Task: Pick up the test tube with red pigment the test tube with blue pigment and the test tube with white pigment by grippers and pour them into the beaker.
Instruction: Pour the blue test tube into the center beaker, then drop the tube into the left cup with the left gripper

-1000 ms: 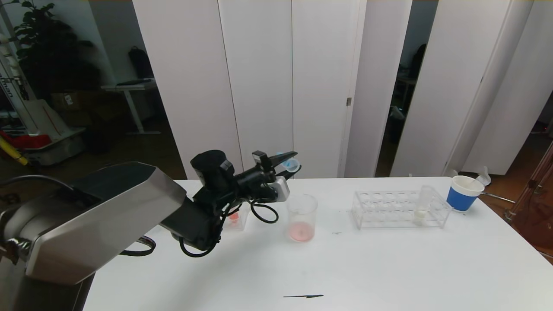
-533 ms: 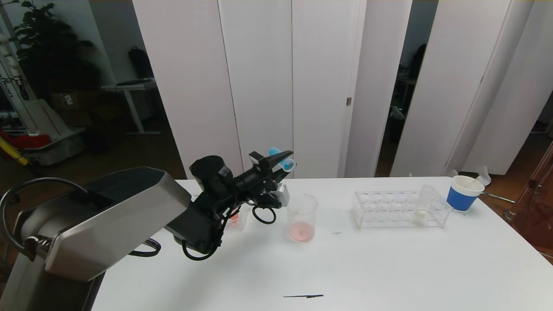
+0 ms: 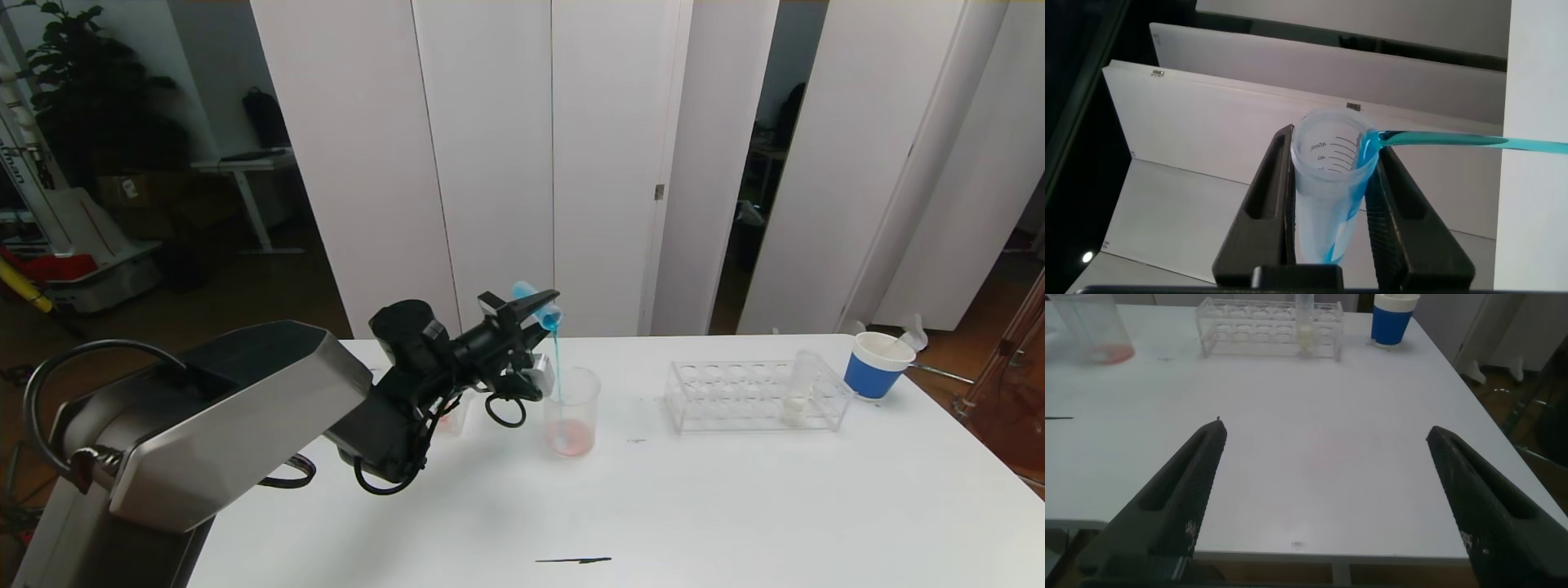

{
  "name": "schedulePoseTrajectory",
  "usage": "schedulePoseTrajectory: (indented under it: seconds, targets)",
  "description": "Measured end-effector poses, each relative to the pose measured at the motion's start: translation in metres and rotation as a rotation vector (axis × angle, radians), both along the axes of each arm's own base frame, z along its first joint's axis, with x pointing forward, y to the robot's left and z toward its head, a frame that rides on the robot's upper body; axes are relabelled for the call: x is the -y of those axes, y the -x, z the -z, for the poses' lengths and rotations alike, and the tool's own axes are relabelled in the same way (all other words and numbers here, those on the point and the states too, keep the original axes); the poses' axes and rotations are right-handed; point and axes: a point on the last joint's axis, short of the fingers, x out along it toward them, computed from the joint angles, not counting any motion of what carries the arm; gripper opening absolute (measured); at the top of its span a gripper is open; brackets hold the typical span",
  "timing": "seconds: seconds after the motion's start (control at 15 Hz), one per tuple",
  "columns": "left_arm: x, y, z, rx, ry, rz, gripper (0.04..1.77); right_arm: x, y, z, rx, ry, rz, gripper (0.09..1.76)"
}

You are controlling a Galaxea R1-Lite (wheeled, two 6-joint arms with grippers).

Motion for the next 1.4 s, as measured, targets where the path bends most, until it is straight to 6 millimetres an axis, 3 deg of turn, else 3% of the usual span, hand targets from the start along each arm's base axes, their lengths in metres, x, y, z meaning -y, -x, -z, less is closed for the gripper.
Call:
schedulePoseTrajectory:
  seconds: [1.4]
  targets:
    - [-0.001, -0.002, -0.014, 0.083, -0.022, -0.019, 0.58, 0.0, 0.0, 0.0, 0.0, 0.0, 0.0, 1.75]
